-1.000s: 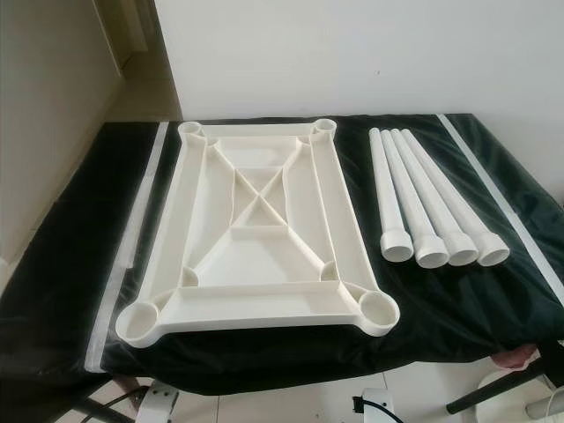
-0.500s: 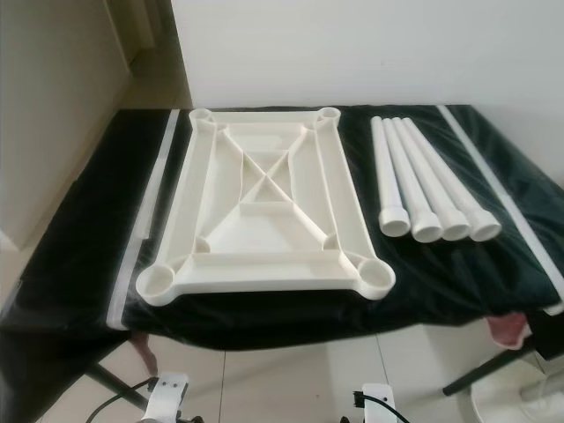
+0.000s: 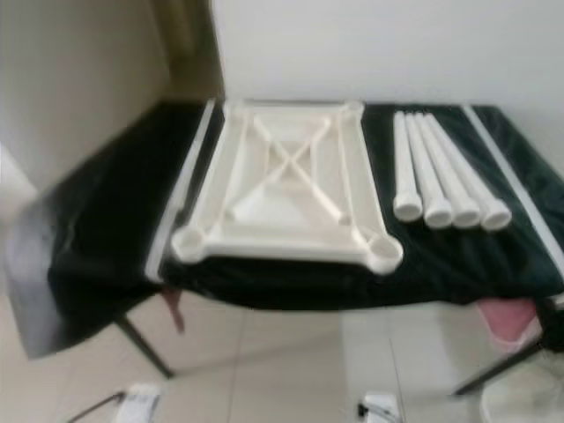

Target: Building children table

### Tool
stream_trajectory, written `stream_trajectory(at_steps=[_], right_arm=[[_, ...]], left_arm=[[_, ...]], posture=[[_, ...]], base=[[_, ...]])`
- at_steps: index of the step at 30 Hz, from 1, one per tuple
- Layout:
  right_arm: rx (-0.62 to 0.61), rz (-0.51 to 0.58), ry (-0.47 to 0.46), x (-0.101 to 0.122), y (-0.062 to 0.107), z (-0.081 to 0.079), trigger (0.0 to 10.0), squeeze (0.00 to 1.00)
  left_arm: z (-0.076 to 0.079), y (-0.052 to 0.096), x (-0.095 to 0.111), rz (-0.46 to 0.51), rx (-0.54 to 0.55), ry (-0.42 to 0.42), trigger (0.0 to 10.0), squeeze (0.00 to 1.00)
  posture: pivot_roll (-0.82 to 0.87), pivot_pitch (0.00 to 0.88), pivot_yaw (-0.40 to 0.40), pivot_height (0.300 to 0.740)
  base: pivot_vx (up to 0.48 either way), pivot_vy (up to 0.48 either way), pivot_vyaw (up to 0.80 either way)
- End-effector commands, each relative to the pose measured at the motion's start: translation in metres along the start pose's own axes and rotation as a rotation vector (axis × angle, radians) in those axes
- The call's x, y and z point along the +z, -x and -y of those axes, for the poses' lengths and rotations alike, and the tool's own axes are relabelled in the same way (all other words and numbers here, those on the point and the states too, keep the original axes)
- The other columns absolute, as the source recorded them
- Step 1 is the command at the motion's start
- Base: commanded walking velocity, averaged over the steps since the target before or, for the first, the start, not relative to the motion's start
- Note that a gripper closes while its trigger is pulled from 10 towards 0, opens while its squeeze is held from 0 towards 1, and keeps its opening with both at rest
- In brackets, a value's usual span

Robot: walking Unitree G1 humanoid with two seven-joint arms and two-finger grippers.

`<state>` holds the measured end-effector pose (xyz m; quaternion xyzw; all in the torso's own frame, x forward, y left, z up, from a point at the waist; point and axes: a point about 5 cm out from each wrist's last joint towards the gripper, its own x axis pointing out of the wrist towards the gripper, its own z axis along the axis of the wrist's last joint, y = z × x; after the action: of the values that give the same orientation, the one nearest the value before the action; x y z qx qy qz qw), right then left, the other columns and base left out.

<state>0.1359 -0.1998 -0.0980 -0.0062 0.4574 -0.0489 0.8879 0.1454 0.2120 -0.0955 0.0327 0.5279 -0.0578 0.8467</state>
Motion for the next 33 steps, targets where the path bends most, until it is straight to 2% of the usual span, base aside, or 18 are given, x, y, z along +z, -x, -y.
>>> stream_trajectory(at_steps=[1, 5, 7, 10, 12, 13, 14, 15, 16, 24, 25, 26, 28, 29, 30, 32, 33], right_arm=[[0.000, -0.029, -0.011, -0.007, 0.001, -0.001, 10.0, 0.00], [0.000, -0.030, -0.013, -0.007, 0.001, -0.001, 10.0, 0.00], [0.001, -0.035, -0.007, -0.007, 0.001, -0.001, 10.0, 0.00], [0.001, -0.037, -0.006, -0.008, 0.001, -0.001, 10.0, 0.00], [0.002, -0.038, -0.006, -0.008, 0.002, -0.001, 10.0, 0.00], [0.003, -0.038, -0.006, -0.008, 0.002, 0.000, 10.0, 0.00], [0.003, -0.038, -0.006, -0.008, 0.002, 0.000, 10.0, 0.00], [0.004, -0.036, -0.005, -0.008, 0.002, 0.000, 10.0, 0.18], [0.006, -0.034, -0.006, -0.008, 0.002, 0.001, 10.0, 1.00], [0.008, -0.015, -0.010, -0.005, 0.002, 0.005, 10.0, 1.00], [0.006, -0.003, -0.006, -0.003, 0.001, 0.007, 10.0, 1.00], [0.006, -0.003, -0.006, -0.003, 0.001, 0.007, 10.0, 1.00], [0.009, 0.047, -0.006, 0.008, 0.000, 0.009, 10.0, 1.00], [0.008, 0.071, 0.003, 0.013, -0.001, 0.010, 10.0, 0.43], [0.014, 0.103, 0.005, 0.019, -0.002, 0.010, 10.0, 0.00], [0.014, 0.103, 0.005, 0.019, -0.002, 0.010, 10.0, 0.00], [0.028, 0.152, 0.010, 0.028, -0.003, 0.009, 10.0, 0.00]], left_arm=[[0.005, 0.000, -0.005, -0.027, -0.038, 0.001, 10.0, 0.00], [0.016, -0.003, -0.001, -0.019, -0.047, -0.008, 10.0, 0.00], [0.031, -0.007, 0.006, -0.005, -0.064, -0.023, 10.0, 0.00], [0.040, -0.009, 0.011, 0.001, -0.073, -0.032, 10.0, 0.00], [0.063, -0.013, 0.024, 0.027, -0.099, -0.018, 10.0, 0.00], [0.072, -0.014, 0.029, 0.039, -0.112, -0.014, 10.0, 0.98], [0.072, -0.014, 0.029, 0.039, -0.112, -0.014, 10.0, 0.98], [0.078, -0.014, 0.032, 0.050, -0.127, -0.005, 10.0, 1.00], [0.082, -0.014, 0.034, 0.058, -0.136, 0.000, 10.0, 1.00], [0.100, -0.014, 0.039, 0.085, -0.161, -0.037, 10.0, 0.98], [0.107, -0.014, 0.043, 0.103, -0.176, -0.054, 10.0, 0.00], [0.107, -0.014, 0.043, 0.103, -0.176, -0.054, 10.0, 0.00], [0.131, -0.012, 0.062, 0.184, -0.240, -0.117, 10.0, 0.00], [0.141, -0.010, 0.069, 0.213, -0.265, -0.136, 10.0, 0.00], [0.151, -0.009, 0.078, 0.243, -0.289, -0.152, 10.0, 0.00], [0.151, -0.009, 0.078, 0.243, -0.289, -0.152, 10.0, 0.00], [0.166, -0.005, 0.088, 0.279, -0.331, -0.156, 10.0, 0.00]], posture=[[-0.01, 0.000, 0.015, 0.740], [-0.01, 0.000, 0.014, 0.740], [0.00, 0.000, 0.014, 0.740], [0.00, 0.000, 0.011, 0.740], [0.00, 0.000, 0.004, 0.740], [0.00, 0.000, 0.003, 0.740], [0.00, 0.000, 0.003, 0.740], [0.00, 0.000, 0.000, 0.740], [0.00, 0.000, 0.000, 0.740], [0.01, 0.000, -0.007, 0.740], [0.01, 0.000, -0.009, 0.740], [0.01, 0.000, -0.009, 0.740], [0.01, 0.000, -0.015, 0.740], [0.01, 0.000, -0.017, 0.740], [0.01, 0.000, -0.021, 0.740], [0.01, 0.000, -0.021, 0.740], [0.01, 0.000, -0.026, 0.740]], base=[[0.000, 0.000, 0.00], [0.000, 0.000, 0.00], [0.000, 0.000, 0.00], [0.000, 0.000, 0.00], [0.000, 0.000, 0.00], [0.000, 0.000, 0.00], [0.000, 0.000, 0.00], [0.000, 0.000, 0.00], [0.000, 0.000, 0.00], [0.000, 0.000, 0.00], [0.000, 0.000, 0.00], [0.000, 0.000, 0.00], [0.000, 0.000, 0.00], [0.000, 0.000, 0.00], [0.000, 0.000, 0.00], [0.000, 0.000, 0.00], [0.000, 0.000, 0.00]])
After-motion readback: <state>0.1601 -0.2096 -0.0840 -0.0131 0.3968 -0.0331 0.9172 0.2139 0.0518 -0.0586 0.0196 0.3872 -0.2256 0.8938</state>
